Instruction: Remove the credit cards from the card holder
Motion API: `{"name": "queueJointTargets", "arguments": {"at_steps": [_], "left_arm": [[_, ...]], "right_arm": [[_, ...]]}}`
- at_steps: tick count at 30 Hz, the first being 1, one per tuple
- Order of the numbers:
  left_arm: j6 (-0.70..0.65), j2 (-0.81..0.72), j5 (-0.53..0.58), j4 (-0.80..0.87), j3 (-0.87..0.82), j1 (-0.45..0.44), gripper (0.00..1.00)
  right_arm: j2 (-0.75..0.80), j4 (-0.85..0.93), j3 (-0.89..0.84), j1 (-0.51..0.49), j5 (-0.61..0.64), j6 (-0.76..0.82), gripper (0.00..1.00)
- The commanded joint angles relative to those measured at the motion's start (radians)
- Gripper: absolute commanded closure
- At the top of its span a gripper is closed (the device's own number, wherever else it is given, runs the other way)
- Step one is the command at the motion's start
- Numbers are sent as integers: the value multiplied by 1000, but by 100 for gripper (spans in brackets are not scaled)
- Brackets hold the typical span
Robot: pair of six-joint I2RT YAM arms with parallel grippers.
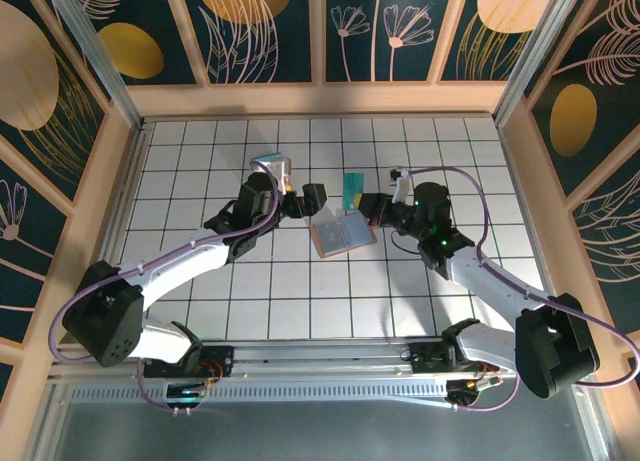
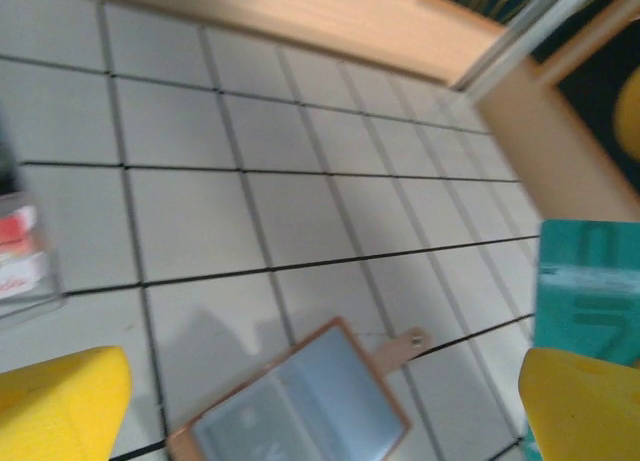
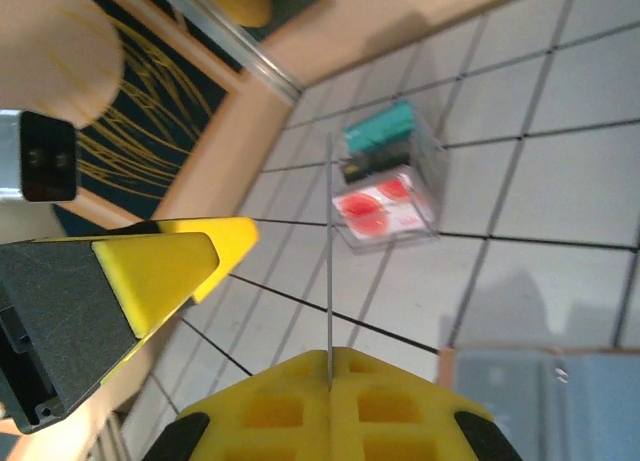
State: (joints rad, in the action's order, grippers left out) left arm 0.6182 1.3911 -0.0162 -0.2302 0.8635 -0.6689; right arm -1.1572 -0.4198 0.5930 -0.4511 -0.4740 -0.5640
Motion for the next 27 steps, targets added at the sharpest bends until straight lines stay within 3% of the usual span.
{"name": "queueJointTargets", "arguments": {"at_steps": [1,12,27], "left_arm": [[-14,-37,-171,-114,-6,6,1],[14,-45,-351,-251,-22,23,16],[110,6,-478,-429,-44,35,70]], "right_arm": [[14,-178,-15,4,-93,-37,100],[-54,-374,-13,5,-229,-135,100],[-94,-465,-8,-17,-285,-186,100]]}}
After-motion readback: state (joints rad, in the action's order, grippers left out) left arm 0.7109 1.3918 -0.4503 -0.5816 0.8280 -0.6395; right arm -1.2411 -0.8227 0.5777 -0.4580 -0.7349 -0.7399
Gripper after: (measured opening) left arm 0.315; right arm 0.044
